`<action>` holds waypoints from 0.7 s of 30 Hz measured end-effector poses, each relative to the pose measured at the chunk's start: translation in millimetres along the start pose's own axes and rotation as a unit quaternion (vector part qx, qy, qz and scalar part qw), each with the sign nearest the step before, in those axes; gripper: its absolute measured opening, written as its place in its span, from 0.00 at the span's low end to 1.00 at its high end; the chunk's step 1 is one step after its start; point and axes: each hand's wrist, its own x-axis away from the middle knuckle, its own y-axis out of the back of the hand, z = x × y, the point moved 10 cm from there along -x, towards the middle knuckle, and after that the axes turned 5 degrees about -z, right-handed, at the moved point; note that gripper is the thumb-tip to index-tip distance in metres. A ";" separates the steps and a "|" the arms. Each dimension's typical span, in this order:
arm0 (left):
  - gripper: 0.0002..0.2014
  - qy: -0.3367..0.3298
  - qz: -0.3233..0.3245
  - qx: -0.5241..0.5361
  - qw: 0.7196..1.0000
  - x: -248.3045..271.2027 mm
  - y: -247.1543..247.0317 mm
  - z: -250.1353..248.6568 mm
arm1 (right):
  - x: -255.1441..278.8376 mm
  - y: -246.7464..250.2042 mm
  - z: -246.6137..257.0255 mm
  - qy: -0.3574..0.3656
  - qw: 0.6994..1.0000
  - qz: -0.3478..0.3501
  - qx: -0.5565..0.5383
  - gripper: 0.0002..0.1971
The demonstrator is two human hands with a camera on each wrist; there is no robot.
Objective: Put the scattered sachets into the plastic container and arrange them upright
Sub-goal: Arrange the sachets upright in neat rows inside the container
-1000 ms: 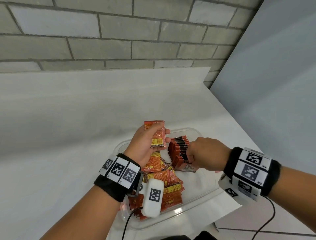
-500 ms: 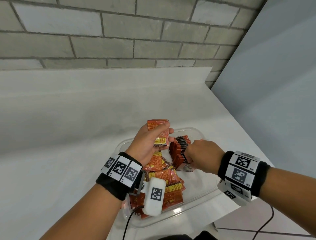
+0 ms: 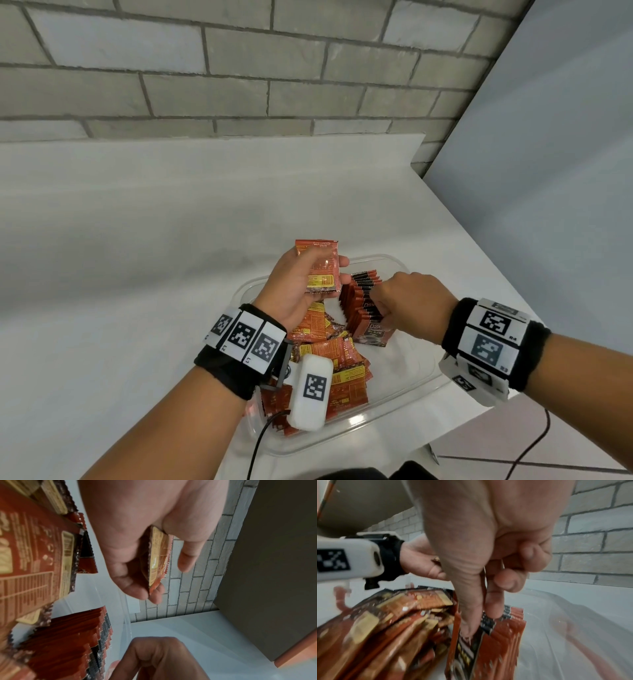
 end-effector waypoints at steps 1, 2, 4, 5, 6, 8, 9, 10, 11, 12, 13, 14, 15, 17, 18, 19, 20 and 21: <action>0.08 0.006 -0.004 0.010 1.000 -0.4 1.2 1.0 | 0.2 4.7 -4.3 -0.012 0.999 -0.010 -0.038 0.09; 0.09 0.012 -0.005 0.020 1.000 -0.7 1.9 2.1 | 0.8 11.0 -9.1 -0.025 0.995 -0.028 -0.089 0.08; 0.09 0.019 -0.007 0.032 0.999 -0.9 2.1 3.3 | 4.1 29.6 -14.5 -0.036 0.975 -0.084 -0.205 0.10; 0.07 0.021 -0.008 0.034 0.999 -1.3 2.0 3.5 | 6.7 40.0 -15.7 -0.037 0.958 -0.118 -0.258 0.13; 0.06 0.024 -0.008 0.035 0.999 -1.4 1.5 3.7 | 9.8 49.2 -17.0 -0.041 0.938 -0.150 -0.309 0.14; 0.05 0.024 0.000 0.027 0.999 -0.1 -1.7 1.7 | 13.6 59.3 -19.8 -0.055 0.898 -0.185 -0.396 0.15; 0.05 0.022 0.008 0.021 1.000 0.8 -3.8 0.4 | 13.4 59.0 -20.8 -0.065 0.883 -0.188 -0.424 0.16; 0.05 0.021 0.018 0.013 1.000 2.3 -6.2 -0.4 | 12.5 57.3 -21.4 -0.072 0.874 -0.189 -0.442 0.17; 0.06 0.020 0.029 0.003 0.999 3.9 -9.1 -0.8 | 11.2 55.8 -22.0 -0.074 0.868 -0.193 -0.451 0.18; 0.06 0.017 0.040 -0.011 0.999 6.2 -12.3 -1.1 | 9.5 54.9 -22.2 -0.072 0.863 -0.199 -0.459 0.19; 0.07 0.013 0.050 -0.027 0.998 8.5 -15.9 -1.2 | 8.1 55.0 -21.2 -0.066 0.858 -0.203 -0.467 0.19; 0.07 0.008 0.057 -0.042 0.997 10.8 -19.0 -1.1 | 6.9 55.0 -20.2 -0.058 0.853 -0.207 -0.476 0.19; 0.07 0.002 0.058 -0.054 0.997 12.1 -21.1 -1.6 | 6.5 55.9 -20.2 -0.051 0.846 -0.214 -0.486 0.16; 0.08 -0.005 0.048 -0.062 0.997 13.3 -22.2 -4.1 | 8.1 61.2 -24.8 -0.044 0.829 -0.243 -0.501 0.08; 0.11 -0.003 0.038 -0.061 0.997 13.4 -21.3 -5.0 | 10.6 64.8 -28.9 -0.044 0.819 -0.263 -0.508 0.07; 0.15 0.007 0.021 -0.056 0.998 12.7 -18.5 -4.8 | 14.2 68.5 -33.6 -0.043 0.807 -0.287 -0.515 0.07; 0.19 0.024 0.000 -0.044 0.999 11.7 -14.6 -3.5 | 18.3 71.7 -37.9 -0.043 0.796 -0.311 -0.517 0.09; 0.20 0.041 -0.018 -0.028 0.999 11.2 -11.2 -2.0 | 23.0 74.2 -40.6 -0.041 0.790 -0.333 -0.512 0.10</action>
